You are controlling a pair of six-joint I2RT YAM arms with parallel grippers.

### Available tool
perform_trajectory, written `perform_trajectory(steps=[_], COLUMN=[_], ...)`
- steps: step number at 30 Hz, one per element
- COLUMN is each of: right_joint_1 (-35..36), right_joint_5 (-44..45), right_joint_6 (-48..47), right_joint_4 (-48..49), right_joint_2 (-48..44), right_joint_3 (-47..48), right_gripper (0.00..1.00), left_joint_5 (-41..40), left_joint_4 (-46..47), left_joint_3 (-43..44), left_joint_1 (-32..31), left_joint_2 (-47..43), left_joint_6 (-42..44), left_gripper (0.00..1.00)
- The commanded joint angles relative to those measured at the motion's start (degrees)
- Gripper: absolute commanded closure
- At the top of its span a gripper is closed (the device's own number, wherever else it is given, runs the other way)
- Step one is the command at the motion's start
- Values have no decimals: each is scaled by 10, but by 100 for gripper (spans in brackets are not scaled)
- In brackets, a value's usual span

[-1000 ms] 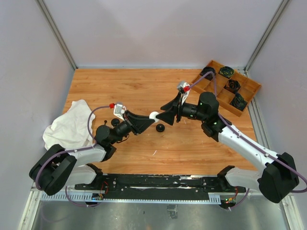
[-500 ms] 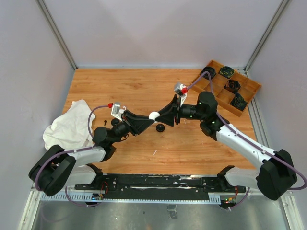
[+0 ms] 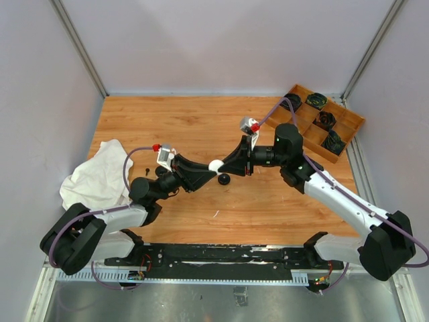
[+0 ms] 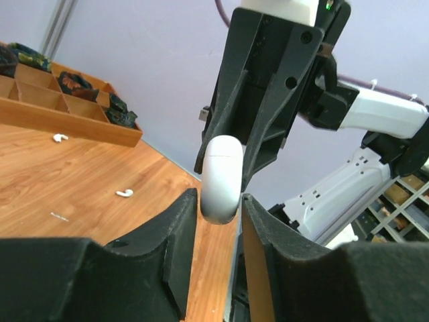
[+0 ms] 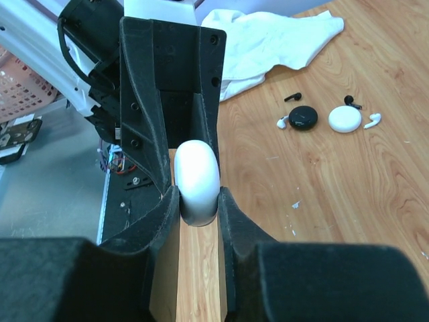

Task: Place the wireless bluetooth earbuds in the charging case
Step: Pick up the charging case at the center of the board.

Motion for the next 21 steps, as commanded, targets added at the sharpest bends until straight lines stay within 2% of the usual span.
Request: perform_trajectory(steps=[1, 5, 7, 15, 21], right_joint_1=[-4, -2, 1, 36, 59], right_joint_5=[-15, -17, -12, 25, 53], right_joint_6=[-101, -160, -192, -273, -311], right_joint_4=[-135, -237, -279, -390, -436], right_joint_2=[-15, -12, -10, 9, 27], right_joint_3=[56, 99, 116, 179, 215], right_gripper=[97, 97, 96, 94, 94], left_joint_5=[43, 78, 94, 112, 131], left_joint_4=[-37, -118, -164, -254, -241], left_joint_3=[17, 37, 52, 80, 83], left_joint_1=[1, 2, 2, 2, 2], left_joint_2=[-18, -35, -47, -80, -71], left_joint_6=[52, 118, 155, 238, 234], left_gripper=[58, 47, 45, 45, 49])
